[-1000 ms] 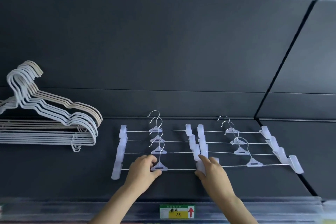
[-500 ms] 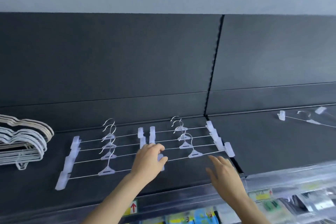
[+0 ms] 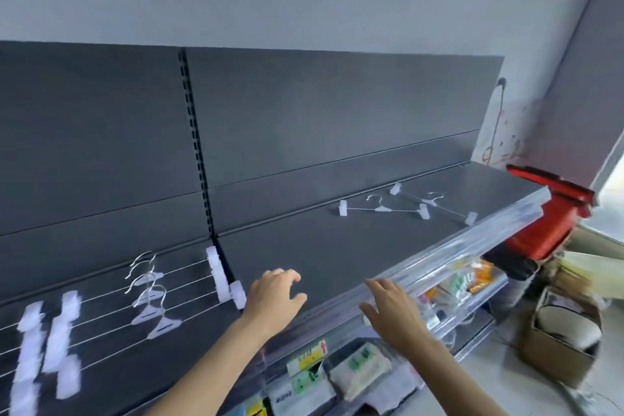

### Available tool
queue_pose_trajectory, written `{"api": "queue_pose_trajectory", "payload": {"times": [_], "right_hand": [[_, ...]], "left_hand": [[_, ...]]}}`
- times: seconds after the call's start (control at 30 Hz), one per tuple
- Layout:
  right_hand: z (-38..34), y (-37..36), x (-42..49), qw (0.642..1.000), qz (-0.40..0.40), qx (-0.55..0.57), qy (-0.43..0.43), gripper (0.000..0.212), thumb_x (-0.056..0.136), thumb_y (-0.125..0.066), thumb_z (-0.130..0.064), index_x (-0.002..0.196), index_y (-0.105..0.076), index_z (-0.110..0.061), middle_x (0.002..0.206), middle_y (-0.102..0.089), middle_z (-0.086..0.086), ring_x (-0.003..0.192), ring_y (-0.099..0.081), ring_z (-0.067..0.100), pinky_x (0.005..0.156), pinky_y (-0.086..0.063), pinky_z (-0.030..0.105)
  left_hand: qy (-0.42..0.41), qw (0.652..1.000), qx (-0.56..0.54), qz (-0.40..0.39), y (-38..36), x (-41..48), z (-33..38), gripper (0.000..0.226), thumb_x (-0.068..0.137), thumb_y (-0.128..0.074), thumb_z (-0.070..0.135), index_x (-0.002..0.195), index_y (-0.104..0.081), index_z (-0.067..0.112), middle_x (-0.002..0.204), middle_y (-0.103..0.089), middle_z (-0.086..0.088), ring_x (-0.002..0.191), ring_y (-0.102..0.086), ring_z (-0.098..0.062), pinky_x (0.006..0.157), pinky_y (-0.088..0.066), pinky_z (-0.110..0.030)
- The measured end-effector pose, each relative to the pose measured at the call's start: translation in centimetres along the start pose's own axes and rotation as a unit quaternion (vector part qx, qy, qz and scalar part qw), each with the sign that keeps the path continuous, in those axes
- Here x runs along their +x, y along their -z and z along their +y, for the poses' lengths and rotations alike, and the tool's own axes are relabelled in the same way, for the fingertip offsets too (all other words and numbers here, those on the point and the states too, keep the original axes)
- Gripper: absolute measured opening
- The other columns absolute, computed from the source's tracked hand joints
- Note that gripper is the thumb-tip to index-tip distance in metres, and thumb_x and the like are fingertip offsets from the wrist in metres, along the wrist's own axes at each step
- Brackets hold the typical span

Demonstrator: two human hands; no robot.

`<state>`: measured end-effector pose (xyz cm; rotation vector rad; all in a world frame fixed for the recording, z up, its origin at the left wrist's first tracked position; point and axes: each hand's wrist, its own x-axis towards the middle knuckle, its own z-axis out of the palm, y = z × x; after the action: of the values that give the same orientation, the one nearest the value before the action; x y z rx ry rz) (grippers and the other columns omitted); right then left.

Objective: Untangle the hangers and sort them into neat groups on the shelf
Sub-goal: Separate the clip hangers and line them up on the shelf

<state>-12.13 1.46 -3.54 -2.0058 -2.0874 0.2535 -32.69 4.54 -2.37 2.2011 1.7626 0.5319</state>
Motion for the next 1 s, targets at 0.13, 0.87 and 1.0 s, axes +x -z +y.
{"api": "queue_pose_trajectory", "payload": {"times": [0.13,0.87,1.0], "right_hand": [[5.0,1.9,1.1,0.999,0.015,-0.002,-0.034,0.051,0.095,-0.041,-0.038,0.141,-0.03,-0.018,0.145,-0.038,0.001,0.133,-0.035,0.021,0.108,-0.032,0.034],[28.1,4.6,22.1,0.987,0.035,0.062,-0.145,0.038,0.094,-0.045,-0.025,0.129,-0.047,-0.011,0.128,-0.052,0.006,0.117,-0.051,0.021,0.095,-0.041,0.029],[31.1,5.1,26.8,0.988,0.04,0.08,-0.13,0.031,0.092,-0.043,-0.019,0.12,-0.054,-0.012,0.117,-0.054,0.008,0.109,-0.053,0.024,0.087,-0.044,0.032]], "left_hand": [[-0.041,0.999,-0.012,-0.012,-2.3,4.5,4.6,0.036,0.09,-0.051,0.03,0.123,-0.052,0.016,0.122,-0.057,-0.001,0.114,-0.049,-0.018,0.096,-0.04,-0.031],[-0.016,1.0,-0.011,-0.02,-16.2,33.5,14.3,0.027,0.091,-0.045,0.025,0.113,-0.057,0.014,0.114,-0.059,-0.002,0.108,-0.05,-0.022,0.088,-0.041,-0.029],[0.026,0.999,0.039,-0.008,-18.0,36.5,14.5,0.018,0.09,-0.045,0.03,0.091,-0.053,0.014,0.109,-0.06,-0.004,0.103,-0.051,-0.024,0.081,-0.039,-0.031]]}}
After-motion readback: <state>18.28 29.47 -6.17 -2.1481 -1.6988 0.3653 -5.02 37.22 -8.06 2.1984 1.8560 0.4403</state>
